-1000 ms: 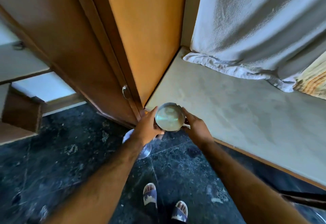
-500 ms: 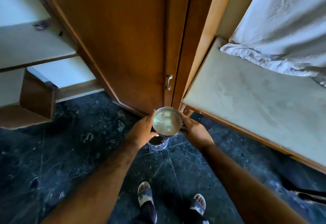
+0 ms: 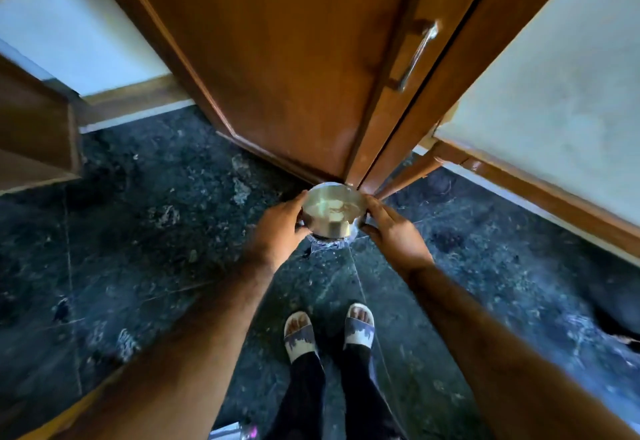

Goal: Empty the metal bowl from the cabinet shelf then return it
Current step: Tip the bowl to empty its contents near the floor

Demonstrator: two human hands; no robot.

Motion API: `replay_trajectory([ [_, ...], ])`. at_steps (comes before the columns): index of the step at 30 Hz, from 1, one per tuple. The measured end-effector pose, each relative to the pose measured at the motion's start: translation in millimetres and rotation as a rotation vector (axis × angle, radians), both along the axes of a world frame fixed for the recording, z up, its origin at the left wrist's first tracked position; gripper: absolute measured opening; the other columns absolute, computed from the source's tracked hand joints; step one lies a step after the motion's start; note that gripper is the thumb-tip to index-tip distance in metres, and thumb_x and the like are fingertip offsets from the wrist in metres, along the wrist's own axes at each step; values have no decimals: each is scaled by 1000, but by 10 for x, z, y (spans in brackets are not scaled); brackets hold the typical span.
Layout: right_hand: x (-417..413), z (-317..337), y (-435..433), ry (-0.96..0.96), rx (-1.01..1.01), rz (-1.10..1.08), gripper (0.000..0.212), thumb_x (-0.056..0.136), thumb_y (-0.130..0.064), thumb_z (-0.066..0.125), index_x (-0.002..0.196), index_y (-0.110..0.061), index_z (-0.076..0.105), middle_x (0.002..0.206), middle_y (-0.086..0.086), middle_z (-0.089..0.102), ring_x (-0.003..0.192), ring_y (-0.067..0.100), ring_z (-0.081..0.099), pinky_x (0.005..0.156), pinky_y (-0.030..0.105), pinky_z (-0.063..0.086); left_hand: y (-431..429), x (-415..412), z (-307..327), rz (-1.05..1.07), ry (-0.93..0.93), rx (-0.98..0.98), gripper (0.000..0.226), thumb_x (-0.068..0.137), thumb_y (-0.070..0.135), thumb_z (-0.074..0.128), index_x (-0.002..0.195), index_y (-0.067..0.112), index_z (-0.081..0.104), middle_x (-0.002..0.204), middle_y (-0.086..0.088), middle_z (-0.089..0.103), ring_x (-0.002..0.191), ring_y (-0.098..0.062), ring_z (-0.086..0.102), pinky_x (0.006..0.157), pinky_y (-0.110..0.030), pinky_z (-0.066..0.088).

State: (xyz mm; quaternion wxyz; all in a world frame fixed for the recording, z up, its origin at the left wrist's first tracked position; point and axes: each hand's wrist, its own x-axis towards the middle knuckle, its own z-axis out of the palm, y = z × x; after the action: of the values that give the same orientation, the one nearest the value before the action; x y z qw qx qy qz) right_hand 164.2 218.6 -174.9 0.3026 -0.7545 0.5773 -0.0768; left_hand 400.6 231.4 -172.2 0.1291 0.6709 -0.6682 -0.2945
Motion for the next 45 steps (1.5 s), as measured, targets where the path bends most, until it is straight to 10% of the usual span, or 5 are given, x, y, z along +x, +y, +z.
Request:
replay_trajectory([
  [9,61,-1437,-321,-304,187,-236,53,85,-8,75,136,-8,58,112,11,76,99,-3,64,85,2,47,-418,18,-1465,203,365,-6,45,68,9,86,109,8,69,109,-9,69,87,-23,70,74,-13,55],
  [15,192,-2180,-672,-570,535,-624,43,78,-32,79,115,-13,72,102,12,76,87,20,68,85,42,58,-808,20,-2121,390,544,316,45,72,20,86,112,7,70,104,-9,75,85,-15,69,77,-15,56],
  [22,341,-2594,-950,-462,583,-1035,60,82,-53,73,112,-2,66,104,13,74,77,20,74,37,16,49,-1114,-143,-2354,567,592,532,43,80,49,74,73,7,65,74,-8,71,70,-21,68,66,-29,59],
  [38,305,-2472,-935,-627,814,-1030,50,89,-36,72,126,-5,59,101,11,75,70,17,71,47,28,58,-1051,-206,-2454,658,511,479,50,74,54,76,68,5,68,69,-14,74,48,-16,64,50,-24,55],
  [45,366,-2387,-960,-726,637,-1048,33,84,-44,75,85,-13,65,95,10,76,87,24,75,77,37,63,-1015,-265,-2310,753,711,292,46,81,46,73,73,2,65,51,0,60,46,-13,54,44,-20,44],
])
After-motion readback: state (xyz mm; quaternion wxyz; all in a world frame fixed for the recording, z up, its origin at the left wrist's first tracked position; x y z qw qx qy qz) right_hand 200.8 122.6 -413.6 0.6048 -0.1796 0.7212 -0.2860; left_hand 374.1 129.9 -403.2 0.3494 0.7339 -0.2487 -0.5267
